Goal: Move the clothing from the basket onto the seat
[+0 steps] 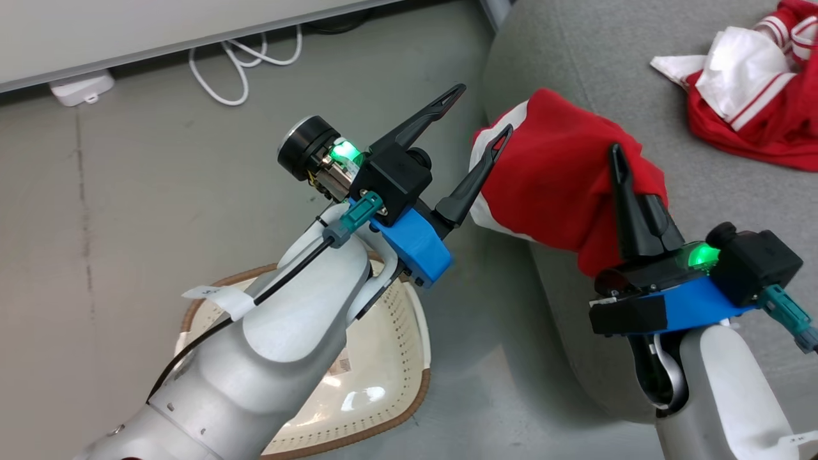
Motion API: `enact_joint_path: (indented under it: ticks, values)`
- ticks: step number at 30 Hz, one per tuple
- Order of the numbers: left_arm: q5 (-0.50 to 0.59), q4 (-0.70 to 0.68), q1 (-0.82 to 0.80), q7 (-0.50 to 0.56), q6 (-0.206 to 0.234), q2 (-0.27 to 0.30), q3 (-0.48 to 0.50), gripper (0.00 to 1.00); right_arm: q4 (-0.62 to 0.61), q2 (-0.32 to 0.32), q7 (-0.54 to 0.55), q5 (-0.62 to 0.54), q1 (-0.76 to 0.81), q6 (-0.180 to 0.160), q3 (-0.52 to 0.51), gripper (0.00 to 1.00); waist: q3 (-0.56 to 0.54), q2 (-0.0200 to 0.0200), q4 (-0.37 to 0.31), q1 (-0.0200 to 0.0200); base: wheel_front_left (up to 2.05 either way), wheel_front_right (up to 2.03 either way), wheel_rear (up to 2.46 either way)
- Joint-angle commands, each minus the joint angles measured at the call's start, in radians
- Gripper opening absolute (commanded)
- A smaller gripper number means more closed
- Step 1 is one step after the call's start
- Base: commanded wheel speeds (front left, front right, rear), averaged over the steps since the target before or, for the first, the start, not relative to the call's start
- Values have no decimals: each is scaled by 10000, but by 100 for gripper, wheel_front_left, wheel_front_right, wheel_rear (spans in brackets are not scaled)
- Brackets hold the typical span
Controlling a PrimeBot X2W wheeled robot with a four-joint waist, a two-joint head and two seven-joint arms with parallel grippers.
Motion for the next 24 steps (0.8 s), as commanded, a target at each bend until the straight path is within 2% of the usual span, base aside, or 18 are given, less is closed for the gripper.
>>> enact_joint_path:
  ticks: [1,8,15,24]
  values:
    - [-25,20,-156,-7,-52,68,-40,100,-144,-3,-42,-6,178,5,-110,0,172,0,-301,-1,0,0,0]
    - [-64,69,-229,18,-51,87,-207,100,-415,-3,-42,121,563,5,-480,0,401,0,-698,-1,0,0,0]
    - [-114,98,-331,12,-52,124,-269,100,-600,-3,-42,55,481,5,-633,0,522,0,-807,-1,0,0,0]
    - [-6,-191,-555,57,140,403,-215,100,-1222,-6,-42,-432,-1185,5,-1188,0,1053,0,-765,-1,0,0,0]
